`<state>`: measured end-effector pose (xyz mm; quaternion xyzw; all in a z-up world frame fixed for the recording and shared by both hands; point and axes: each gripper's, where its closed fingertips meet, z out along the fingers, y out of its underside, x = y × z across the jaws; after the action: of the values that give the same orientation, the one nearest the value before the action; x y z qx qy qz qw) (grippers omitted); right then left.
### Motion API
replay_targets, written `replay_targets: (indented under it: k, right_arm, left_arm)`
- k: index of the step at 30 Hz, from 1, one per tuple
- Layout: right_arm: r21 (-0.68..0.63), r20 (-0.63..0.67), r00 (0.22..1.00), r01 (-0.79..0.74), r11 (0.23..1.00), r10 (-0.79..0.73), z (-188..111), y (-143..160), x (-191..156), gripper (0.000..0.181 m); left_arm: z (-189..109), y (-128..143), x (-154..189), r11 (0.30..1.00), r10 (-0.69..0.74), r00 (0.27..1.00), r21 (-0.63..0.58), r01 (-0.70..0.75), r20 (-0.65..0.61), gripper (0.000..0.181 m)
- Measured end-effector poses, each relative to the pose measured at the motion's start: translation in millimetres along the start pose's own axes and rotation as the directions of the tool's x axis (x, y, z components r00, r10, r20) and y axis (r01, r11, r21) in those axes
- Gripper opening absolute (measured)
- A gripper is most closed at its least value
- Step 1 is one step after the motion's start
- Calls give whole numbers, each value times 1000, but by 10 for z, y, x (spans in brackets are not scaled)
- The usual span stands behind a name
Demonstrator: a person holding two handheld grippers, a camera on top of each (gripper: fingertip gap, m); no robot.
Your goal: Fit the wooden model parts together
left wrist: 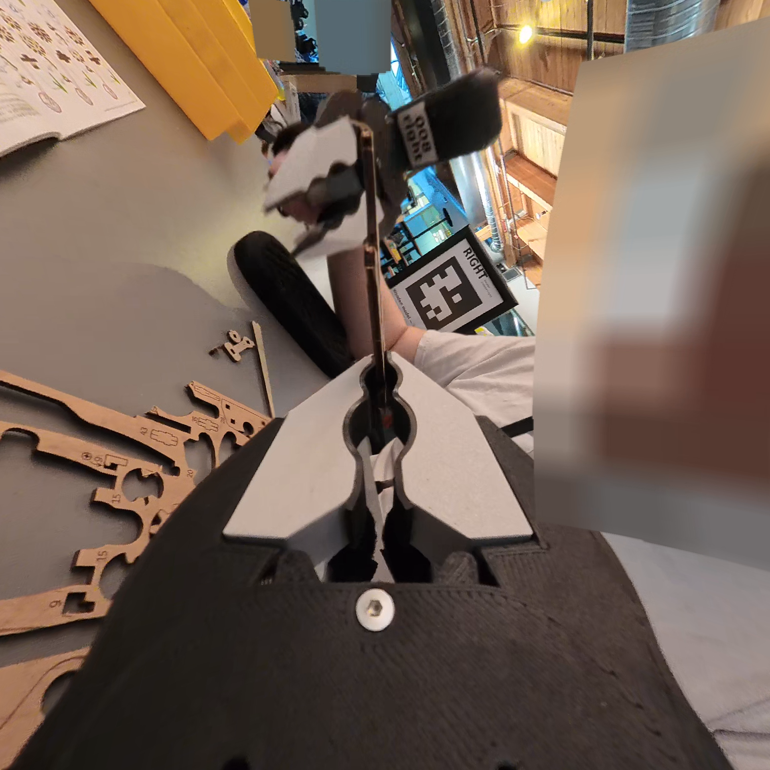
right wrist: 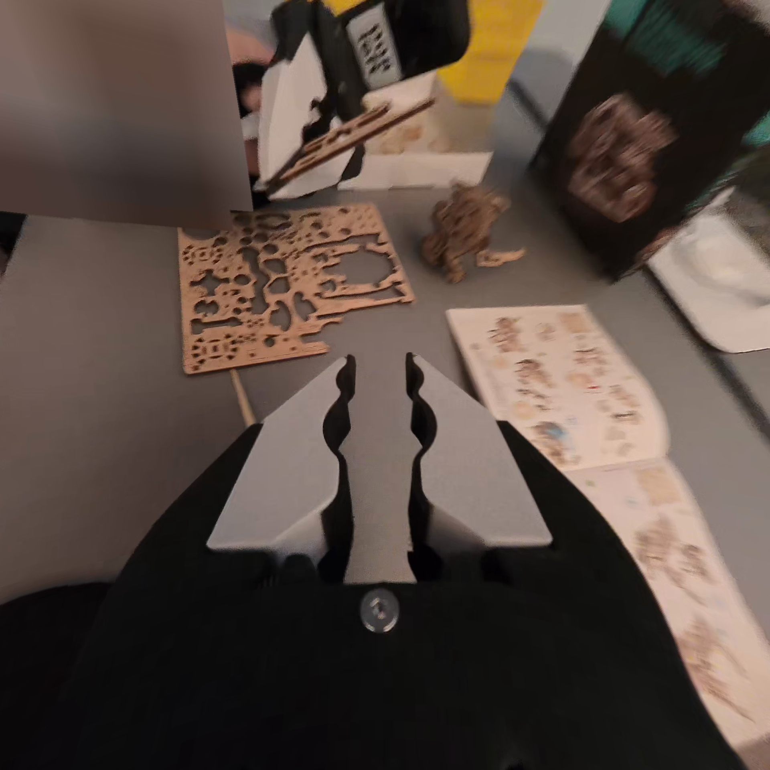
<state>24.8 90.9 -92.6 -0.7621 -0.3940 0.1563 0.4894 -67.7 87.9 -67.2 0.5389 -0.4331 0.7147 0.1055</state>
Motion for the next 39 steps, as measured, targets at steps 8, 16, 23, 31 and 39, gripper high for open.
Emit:
replay_targets:
  k: [8,16,23,31,39]
  right_arm:
    - [235,-241,970,98,967,-40,-208,44,483,22]
    - [6,-167,980,111,994,-108,111,430,339,13]
    - [7,-222,969,116,993,-112,57,420,427,13]
    - [-3,-230,967,112,994,-109,56,444,445,12]
    - [-15,-227,967,117,993,-117,71,461,435,12]
  left_arm:
    - [-154,-46,-276,991,134,958,-32,-130,252,0]
    - [-306,-103,-424,992,119,944,-5,-123,308,0]
    - [-349,-119,-441,993,111,942,7,-119,316,0]
    - [-314,-99,-417,993,115,945,-3,-120,307,0]
    - [-308,-86,-425,994,110,946,-8,-113,306,0]
